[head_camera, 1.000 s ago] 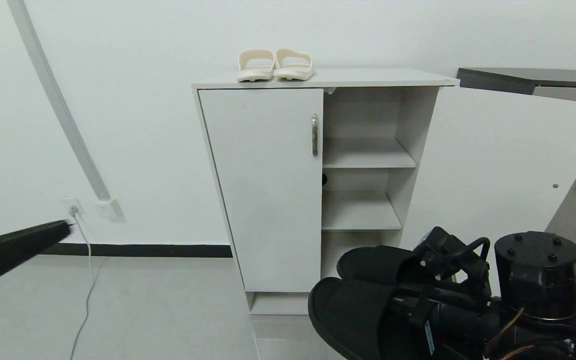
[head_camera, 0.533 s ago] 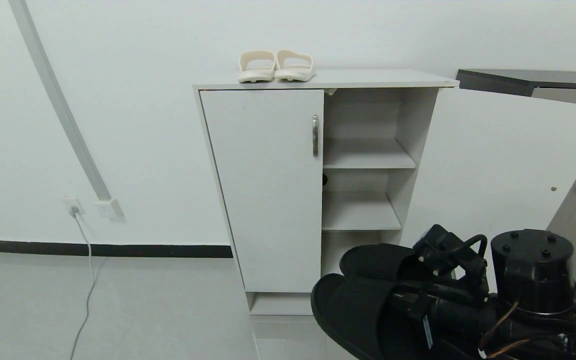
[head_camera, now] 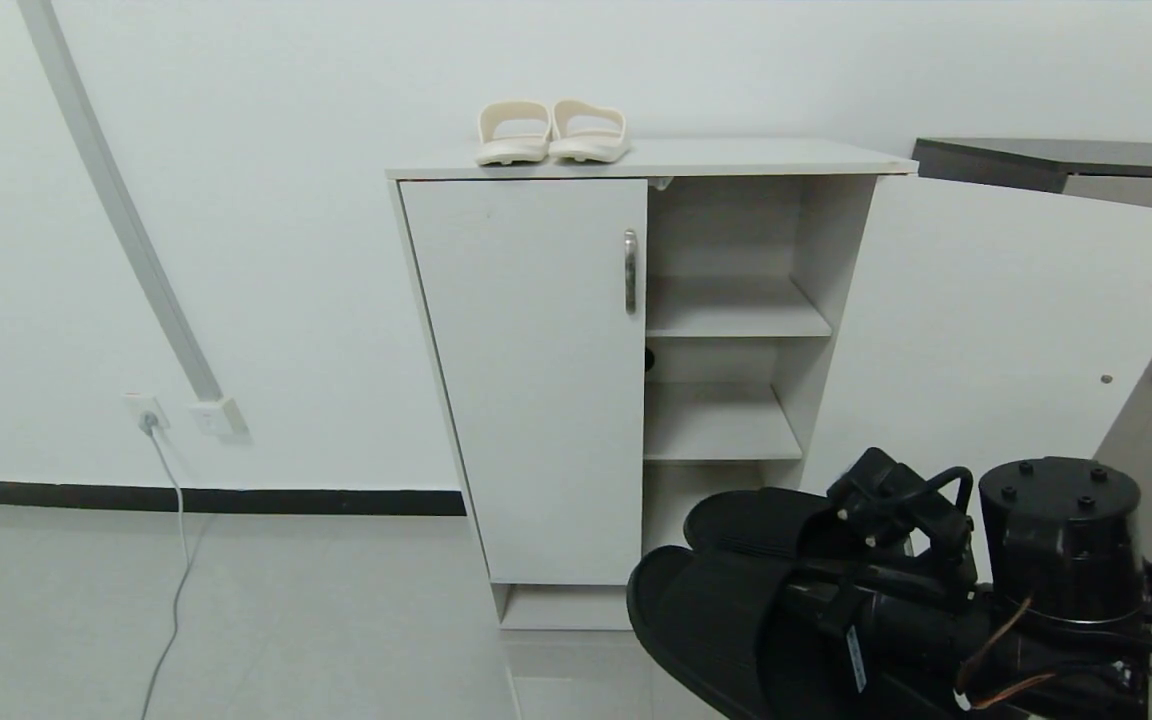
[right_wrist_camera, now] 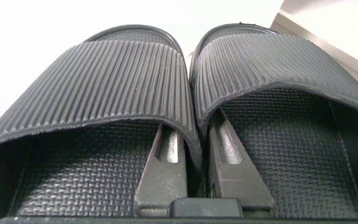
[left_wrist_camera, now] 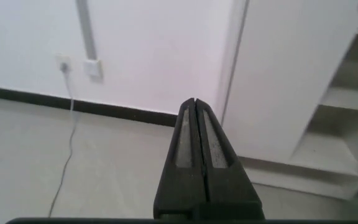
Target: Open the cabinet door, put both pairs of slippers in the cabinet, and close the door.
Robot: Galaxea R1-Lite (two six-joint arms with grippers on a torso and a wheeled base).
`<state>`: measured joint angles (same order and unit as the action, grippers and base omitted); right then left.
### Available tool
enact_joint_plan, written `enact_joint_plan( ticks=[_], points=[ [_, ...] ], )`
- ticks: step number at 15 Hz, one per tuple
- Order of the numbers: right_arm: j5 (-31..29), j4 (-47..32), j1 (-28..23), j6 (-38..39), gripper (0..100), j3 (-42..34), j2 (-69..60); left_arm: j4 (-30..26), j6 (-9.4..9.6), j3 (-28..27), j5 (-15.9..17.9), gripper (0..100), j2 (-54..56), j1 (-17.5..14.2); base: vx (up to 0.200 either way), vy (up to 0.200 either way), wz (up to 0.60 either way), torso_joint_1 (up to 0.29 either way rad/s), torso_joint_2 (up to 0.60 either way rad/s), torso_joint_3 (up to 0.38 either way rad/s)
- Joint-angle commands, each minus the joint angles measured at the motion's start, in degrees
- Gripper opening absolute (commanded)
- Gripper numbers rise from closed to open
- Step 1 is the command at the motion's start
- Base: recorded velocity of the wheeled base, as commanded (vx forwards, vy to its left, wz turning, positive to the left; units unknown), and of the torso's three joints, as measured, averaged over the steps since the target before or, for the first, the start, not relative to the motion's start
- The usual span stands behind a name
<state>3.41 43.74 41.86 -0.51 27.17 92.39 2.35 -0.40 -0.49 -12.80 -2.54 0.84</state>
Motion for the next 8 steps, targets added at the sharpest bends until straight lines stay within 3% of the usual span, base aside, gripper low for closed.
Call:
enact_joint_plan(
  ticks=[1, 2, 3, 6, 8],
  points=[
    [0.01, 0.03, 0.15, -0.02, 0, -0.01, 0.16, -1.74, 0.67, 0.49, 6.21, 0, 2.54, -0.84, 0.000, 0.000, 0.00, 0.000, 0.00, 0.000],
    [0.01, -0.06, 0.24, -0.02, 0, -0.01, 0.16, -3.58, 0.93, 0.31, 11.75, 0, 2.54, -0.84, 0.000, 0.000, 0.00, 0.000, 0.00, 0.000],
    [-0.16, 0.03, 0.24, -0.02, 0, -0.01, 0.16, -2.35, 1.46, 0.49, 13.85, 0, 2.45, -0.84, 0.000, 0.000, 0.00, 0.000, 0.00, 0.000],
    [-1.74, 0.03, 0.41, 0.07, 0, 1.30, 0.86, -2.44, 1.90, 0.49, 13.94, 0, 2.54, -0.84, 0.000, 0.000, 0.00, 0.000, 0.00, 0.000],
    [-6.23, 0.03, 1.29, 0.78, 0, 2.97, 3.58, -2.44, 1.72, 0.49, 13.85, 0, 2.54, -0.84, 0.000, 0.000, 0.00, 0.000, 0.00, 0.000]
  ],
)
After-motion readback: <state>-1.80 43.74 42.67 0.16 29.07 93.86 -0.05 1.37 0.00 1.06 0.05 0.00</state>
